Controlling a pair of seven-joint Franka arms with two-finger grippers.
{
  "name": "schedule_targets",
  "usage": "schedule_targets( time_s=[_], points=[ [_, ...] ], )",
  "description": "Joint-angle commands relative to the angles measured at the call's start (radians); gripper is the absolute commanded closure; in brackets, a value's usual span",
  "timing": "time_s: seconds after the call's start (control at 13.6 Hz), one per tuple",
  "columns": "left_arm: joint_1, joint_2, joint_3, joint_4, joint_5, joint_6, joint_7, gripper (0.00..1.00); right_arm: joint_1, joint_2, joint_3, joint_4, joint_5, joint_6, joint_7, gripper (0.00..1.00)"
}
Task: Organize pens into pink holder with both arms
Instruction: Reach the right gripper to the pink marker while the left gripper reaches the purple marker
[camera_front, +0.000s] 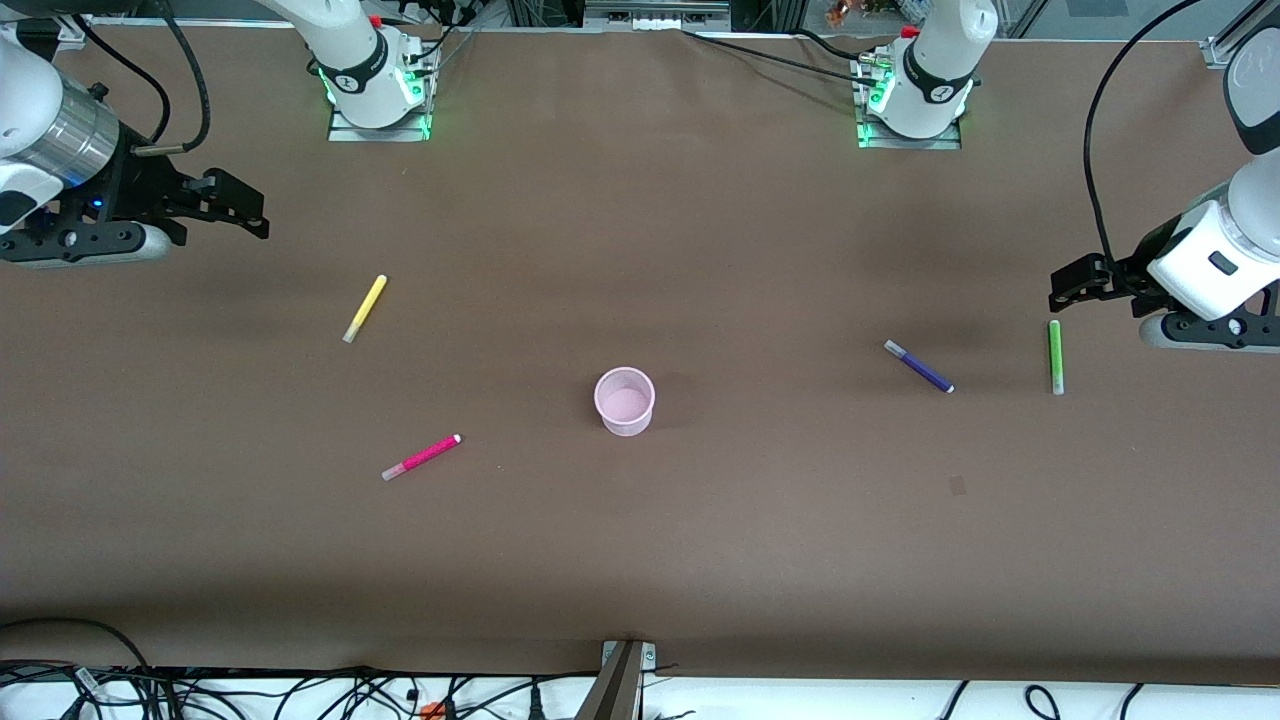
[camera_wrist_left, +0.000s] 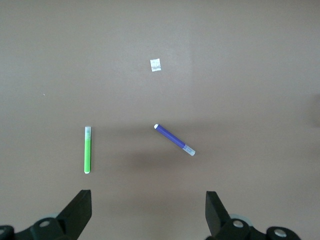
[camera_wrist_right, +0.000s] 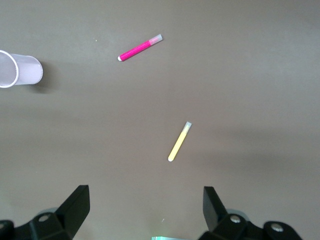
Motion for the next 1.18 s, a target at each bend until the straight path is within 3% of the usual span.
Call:
schedule_targets(
  time_s=[0.0,0.22,0.44,0.66,0.88,1.1],
  points=[
    [-0.004,-0.008,0.005,0.006,-0.016,-0.01,0.014,0.0,-0.004,0.013,-0.001,0.026,-0.025,-0.053,-0.001,0.0],
    [-0.004,-0.007,0.002,0.006,-0.008,-0.011,0.017,0.0,-0.004,0.033,-0.003,0.028,-0.033,-0.059,-0.014,0.0],
    [-0.004,-0.002,0.0,0.015,-0.008,-0.013,0.008,0.0,0.005,0.111,-0.003,0.014,-0.021,-0.029,0.019,0.0],
    [-0.001,0.027,0.009,0.018,-0.008,-0.013,0.003,0.0,0.025,0.269,0.003,0.015,-0.01,0.103,0.301,0.0],
    [0.018,0.105,0.011,0.012,-0.017,-0.005,-0.144,0.0,0.057,0.448,0.003,0.015,0.079,0.295,0.59,0.0],
    [0.061,0.189,0.011,0.002,-0.147,0.061,-0.32,0.0,0.065,0.559,0.003,0.012,0.197,0.43,0.624,0.0]
  ],
)
